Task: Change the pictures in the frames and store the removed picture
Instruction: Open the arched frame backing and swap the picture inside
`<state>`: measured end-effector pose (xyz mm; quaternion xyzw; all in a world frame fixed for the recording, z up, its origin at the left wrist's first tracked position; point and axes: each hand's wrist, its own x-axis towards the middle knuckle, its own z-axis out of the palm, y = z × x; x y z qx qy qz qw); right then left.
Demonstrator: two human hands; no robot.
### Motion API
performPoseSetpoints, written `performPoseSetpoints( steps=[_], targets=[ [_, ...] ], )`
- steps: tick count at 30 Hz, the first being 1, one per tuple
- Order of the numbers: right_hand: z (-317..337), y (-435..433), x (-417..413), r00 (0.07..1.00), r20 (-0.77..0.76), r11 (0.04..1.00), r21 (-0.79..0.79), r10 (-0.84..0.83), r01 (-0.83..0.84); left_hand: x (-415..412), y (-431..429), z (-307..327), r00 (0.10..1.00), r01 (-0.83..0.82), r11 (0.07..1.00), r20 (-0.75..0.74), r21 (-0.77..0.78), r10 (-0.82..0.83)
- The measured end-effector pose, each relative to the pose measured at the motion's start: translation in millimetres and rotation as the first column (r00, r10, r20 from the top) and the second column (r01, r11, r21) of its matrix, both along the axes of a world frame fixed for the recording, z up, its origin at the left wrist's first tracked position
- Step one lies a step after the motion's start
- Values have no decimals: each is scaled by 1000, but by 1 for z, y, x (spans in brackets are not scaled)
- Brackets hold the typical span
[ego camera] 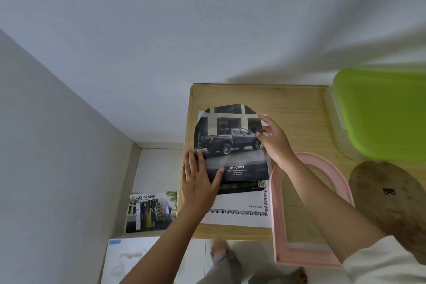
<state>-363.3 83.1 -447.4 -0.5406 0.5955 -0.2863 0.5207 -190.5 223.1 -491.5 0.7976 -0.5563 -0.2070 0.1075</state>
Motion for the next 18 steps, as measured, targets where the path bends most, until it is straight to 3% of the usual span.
performPoseSetpoints(
  steps=[5, 9, 12, 16, 18],
  targets=[
    [26, 7, 0, 990, 135, 999, 8, -34, 33, -23, -31, 46, 959, -23, 995, -283, -101, -7],
    [41, 21, -3, 955, 287, 996, 51, -82, 70, -39, -49, 69, 864, 3, 992, -499, -126, -66],
    [47, 28, -12, 923, 366, 992, 88, -120, 94, -49, -49, 74, 807, 27, 990, -581, -139, -104],
    [52, 35, -28, 928, 362, 996, 65, -86, 67, -67, -45, 83, 763, 51, 983, -629, -176, -152],
    [55, 39, -36, 937, 342, 997, 41, -74, 64, -74, -43, 89, 698, 26, 981, -699, -192, -155]
  ],
)
